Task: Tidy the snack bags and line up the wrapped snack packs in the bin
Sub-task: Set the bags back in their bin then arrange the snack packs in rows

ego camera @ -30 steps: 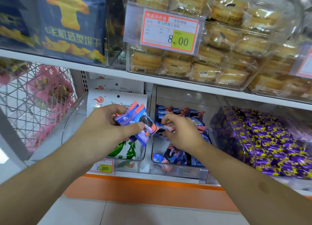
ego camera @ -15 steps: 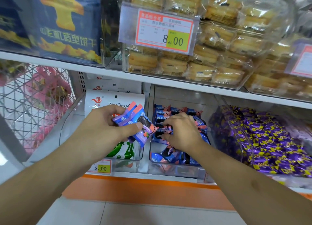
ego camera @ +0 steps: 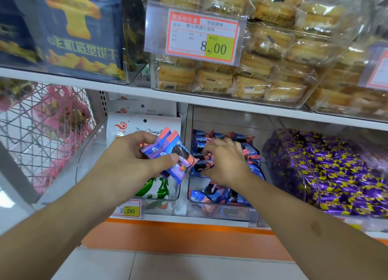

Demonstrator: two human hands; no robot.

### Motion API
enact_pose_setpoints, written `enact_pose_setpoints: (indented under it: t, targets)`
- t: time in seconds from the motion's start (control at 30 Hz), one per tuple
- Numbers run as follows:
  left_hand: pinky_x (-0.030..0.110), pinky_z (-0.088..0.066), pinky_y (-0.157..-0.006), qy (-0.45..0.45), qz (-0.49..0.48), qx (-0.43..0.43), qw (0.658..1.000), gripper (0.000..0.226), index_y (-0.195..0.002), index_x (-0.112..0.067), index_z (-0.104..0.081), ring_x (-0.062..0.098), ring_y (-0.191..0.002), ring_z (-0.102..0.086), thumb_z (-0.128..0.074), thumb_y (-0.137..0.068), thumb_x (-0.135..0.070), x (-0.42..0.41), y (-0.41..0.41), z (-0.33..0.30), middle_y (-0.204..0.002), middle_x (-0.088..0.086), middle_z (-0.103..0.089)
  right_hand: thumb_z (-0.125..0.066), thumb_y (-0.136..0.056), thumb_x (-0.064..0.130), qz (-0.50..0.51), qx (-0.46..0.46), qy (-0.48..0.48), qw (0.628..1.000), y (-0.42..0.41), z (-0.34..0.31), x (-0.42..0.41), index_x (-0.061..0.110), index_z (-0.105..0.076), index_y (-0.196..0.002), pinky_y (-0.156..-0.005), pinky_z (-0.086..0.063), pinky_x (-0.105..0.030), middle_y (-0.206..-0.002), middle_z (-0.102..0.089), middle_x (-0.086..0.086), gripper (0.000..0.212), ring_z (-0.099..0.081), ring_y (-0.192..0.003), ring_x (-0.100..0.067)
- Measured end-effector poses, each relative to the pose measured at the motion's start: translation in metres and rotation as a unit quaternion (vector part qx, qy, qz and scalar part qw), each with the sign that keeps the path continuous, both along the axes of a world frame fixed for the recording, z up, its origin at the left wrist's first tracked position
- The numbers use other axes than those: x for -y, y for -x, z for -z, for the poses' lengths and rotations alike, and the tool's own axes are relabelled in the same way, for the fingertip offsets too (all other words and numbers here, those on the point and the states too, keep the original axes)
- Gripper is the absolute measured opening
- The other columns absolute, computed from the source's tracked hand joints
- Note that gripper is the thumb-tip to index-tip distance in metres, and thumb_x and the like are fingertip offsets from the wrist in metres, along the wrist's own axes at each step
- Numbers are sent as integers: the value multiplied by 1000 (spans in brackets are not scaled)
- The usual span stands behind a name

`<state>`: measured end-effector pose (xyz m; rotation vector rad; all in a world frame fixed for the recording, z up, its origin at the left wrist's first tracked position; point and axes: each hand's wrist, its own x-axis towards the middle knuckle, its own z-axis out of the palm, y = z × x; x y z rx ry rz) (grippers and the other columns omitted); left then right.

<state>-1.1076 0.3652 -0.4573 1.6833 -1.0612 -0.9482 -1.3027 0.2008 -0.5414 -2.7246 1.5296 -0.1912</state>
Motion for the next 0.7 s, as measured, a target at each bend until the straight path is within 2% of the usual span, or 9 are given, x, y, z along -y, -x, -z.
enact_pose_setpoints:
  t: [0.1, 0.23, 0.4, 0.47, 0.5, 0.53, 0.6, 0.67, 0.7]
  targets:
    - [58, -58, -97, 3, -2, -1, 1000, 31, -103, -23, -73, 37, -87, -78, -89, -77, -31, 0, -1, 2, -83, 9, -83, -81, -77, 49, 14, 15, 41, 999, 0, 0, 1, 32, -64, -121, -101, -28, -37, -131, -60, 9, 50, -48, -125, -24]
    - [61, -56, -98, 6, 3, -4, 1000, 30, -102, -22, -74, 38, -87, -77, -90, -78, -31, 0, 0, 1, -83, 9, -83, -82, -74, 51, 19, 20, 30, 999, -2, 2, 2, 36, -62, -122, -101, -29, -38, -129, -60, 9, 53, -48, -125, -25]
    - [58, -56, -100, 10, 2, -20, 1000, 31, -104, -22, -73, 36, -87, -79, -88, -78, -29, -1, 2, -1, -84, 9, -83, -81, -75, 52, 4, 21, -4, 1000, 3, -3, 1, 34, -61, -130, -108, -27, -40, -141, -54, 7, 62, -39, -134, -25]
    - [55, -57, -100, 12, 1, -27, 1000, 33, -107, -22, -71, 33, -85, -79, -87, -79, -29, -2, 3, -3, -84, 8, -83, -79, -83, 40, -9, 68, -37, 997, 7, -15, -5, 29, -62, -133, -109, -33, -39, -140, -56, 4, 54, -41, -133, -25]
    - [54, -57, -100, 14, 4, -32, 999, 35, -109, -22, -70, 31, -84, -80, -87, -80, -28, -2, 4, -4, -85, 7, -83, -75, -88, 29, -10, 138, -72, 988, 8, -25, -9, 25, -65, -130, -108, -38, -38, -136, -60, 1, 43, -46, -129, -24]
    - [52, -58, -99, 18, 10, -39, 999, 35, -111, -20, -70, 29, -84, -80, -87, -81, -27, -3, 5, -5, -88, 6, -83, -70, -94, 16, -6, 227, -127, 965, 10, -36, -15, 22, -68, -125, -107, -44, -38, -129, -65, -2, 32, -55, -122, -22]
    - [51, -58, -100, 34, 29, -57, 997, 34, -114, -18, -71, 29, -90, -80, -86, -83, -22, -5, 8, -8, -94, 7, -83, -59, -100, 5, -32, 397, -281, 873, 17, -63, -28, 15, -71, -119, -99, -53, -38, -120, -73, -8, 25, -68, -109, -21]
    - [50, -57, -102, 53, 45, -68, 995, 33, -114, -20, -72, 29, -96, -78, -84, -84, -18, -7, 12, -11, -98, 7, -83, -61, -99, 24, -99, 448, -401, 793, 26, -90, -41, 14, -68, -129, -95, -54, -35, -127, -73, -9, 33, -70, -111, -20]
    - [49, -56, -103, 61, 54, -72, 994, 33, -114, -22, -73, 28, -98, -78, -84, -84, -17, -9, 14, -13, -100, 6, -83, -65, -95, 33, -130, 431, -424, 786, 29, -100, -48, 16, -65, -135, -98, -53, -34, -133, -71, -7, 43, -69, -117, -19]
